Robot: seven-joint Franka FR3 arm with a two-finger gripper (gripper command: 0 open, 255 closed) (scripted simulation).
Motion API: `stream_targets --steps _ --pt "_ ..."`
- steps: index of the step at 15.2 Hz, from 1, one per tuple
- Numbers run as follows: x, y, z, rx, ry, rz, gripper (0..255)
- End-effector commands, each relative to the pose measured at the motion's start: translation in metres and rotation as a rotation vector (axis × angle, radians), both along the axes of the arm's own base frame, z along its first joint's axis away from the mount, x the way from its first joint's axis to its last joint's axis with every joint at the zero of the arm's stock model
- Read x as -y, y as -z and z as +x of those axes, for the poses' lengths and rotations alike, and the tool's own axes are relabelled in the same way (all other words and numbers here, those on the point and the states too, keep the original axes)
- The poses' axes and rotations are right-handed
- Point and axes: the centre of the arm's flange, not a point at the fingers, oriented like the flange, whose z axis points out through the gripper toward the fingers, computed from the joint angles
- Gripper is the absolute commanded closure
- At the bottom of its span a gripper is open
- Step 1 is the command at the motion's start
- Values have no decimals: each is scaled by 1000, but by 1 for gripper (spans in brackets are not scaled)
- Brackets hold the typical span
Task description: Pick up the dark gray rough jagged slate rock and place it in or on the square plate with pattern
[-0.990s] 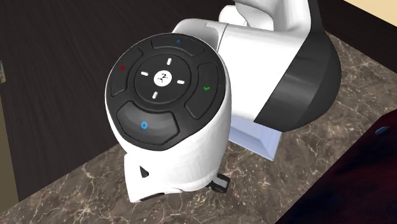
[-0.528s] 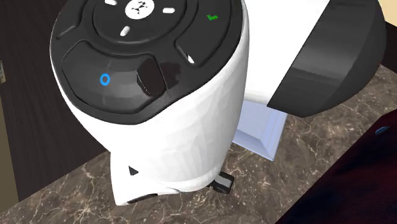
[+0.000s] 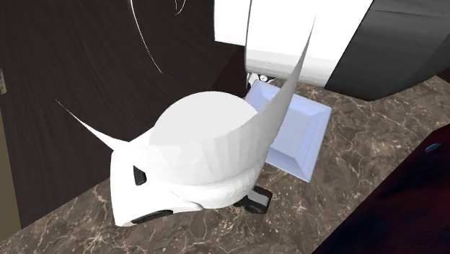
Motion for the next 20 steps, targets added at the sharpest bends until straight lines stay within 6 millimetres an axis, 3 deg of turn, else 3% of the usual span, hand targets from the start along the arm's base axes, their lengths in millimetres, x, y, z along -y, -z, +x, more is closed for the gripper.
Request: stream_targets --steps 1,16,20 --pt "-5 -3 -21 1 0 0 255" --pt "-47 -12 -214 1 0 0 255" --pt "-47 9 -214 1 0 0 255"
